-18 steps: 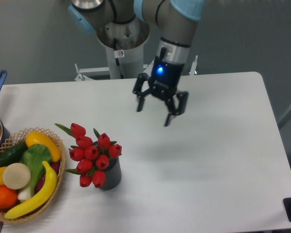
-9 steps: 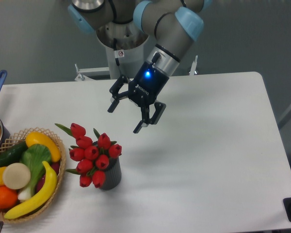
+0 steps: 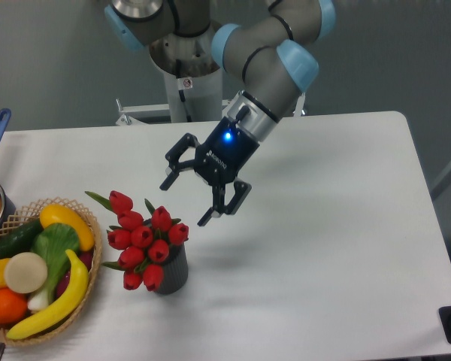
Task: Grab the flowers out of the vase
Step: 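Move the open gripper down toward the red tulip stems above the vase, then close the gripper around the tulip stems just below the blooms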
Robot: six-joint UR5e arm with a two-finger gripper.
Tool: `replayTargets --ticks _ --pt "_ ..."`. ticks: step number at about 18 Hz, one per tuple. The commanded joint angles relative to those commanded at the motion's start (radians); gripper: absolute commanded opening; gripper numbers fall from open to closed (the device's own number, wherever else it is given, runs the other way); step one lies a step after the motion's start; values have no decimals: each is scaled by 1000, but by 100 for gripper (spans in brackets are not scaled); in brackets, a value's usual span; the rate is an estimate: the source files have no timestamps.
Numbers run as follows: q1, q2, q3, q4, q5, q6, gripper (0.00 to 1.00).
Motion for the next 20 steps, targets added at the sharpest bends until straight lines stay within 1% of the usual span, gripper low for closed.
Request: replayTargets --ticks 4,7,10,15,18,20 --pt "-14 -9 6 2 3 0 100" --pt "-28 -34 11 2 6 18 100" --pt "-44 -46 12 2 8 34 100" --pt "-58 -54 17 3 9 34 100" --pt "-84 -74 23 23 9 34 100" --pt "-87 -84 31 37 8 34 100"
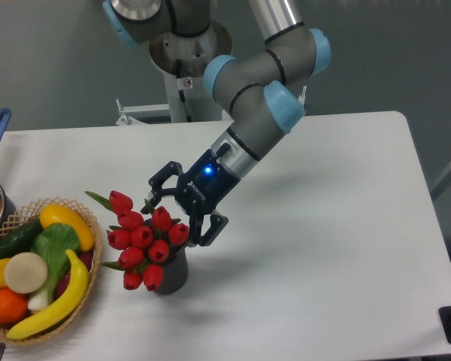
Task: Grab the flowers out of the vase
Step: 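Close the gripper around the tulip stems just below the blooms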
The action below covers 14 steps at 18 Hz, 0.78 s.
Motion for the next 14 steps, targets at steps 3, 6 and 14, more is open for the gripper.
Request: replayTargets --ticks 3,6,14 --pt "-9 -9 11 2 2 0 93" --pt "-11 -9 11 2 0 0 78" --pt "-8 -6 9 2 -2 -2 47"
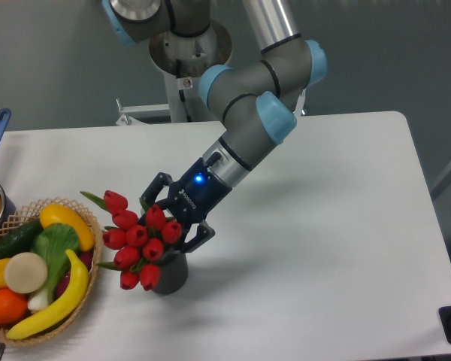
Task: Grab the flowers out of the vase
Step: 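Close the gripper around the tulip stems just below the blooms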
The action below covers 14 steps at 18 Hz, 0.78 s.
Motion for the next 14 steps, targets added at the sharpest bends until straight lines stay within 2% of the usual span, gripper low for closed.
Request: replayTargets --ticks 1,2,14 --pt "0 2 0 0 -3 -6 41" --pt "0 2 0 -2 -5 -6 40" --pt "9 9 3 -2 -11 -12 39"
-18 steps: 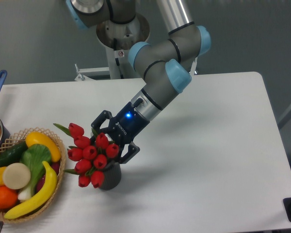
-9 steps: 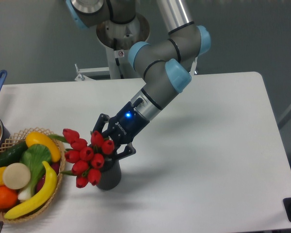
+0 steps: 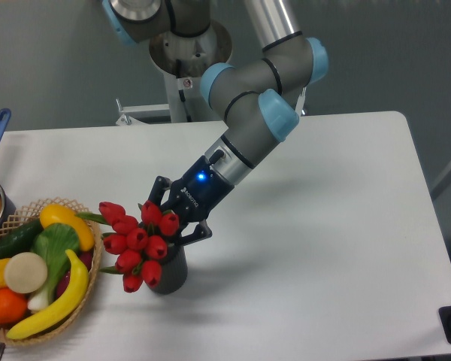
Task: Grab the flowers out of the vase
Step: 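Close the gripper around the tulip stems just below the blooms, then lift the gripped tulips straight up out of the grey vase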
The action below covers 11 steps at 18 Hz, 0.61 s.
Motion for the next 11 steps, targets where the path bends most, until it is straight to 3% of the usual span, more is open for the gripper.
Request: replayTargets --ticks 11 --pt "3 40 6 0 -28 -57 38"
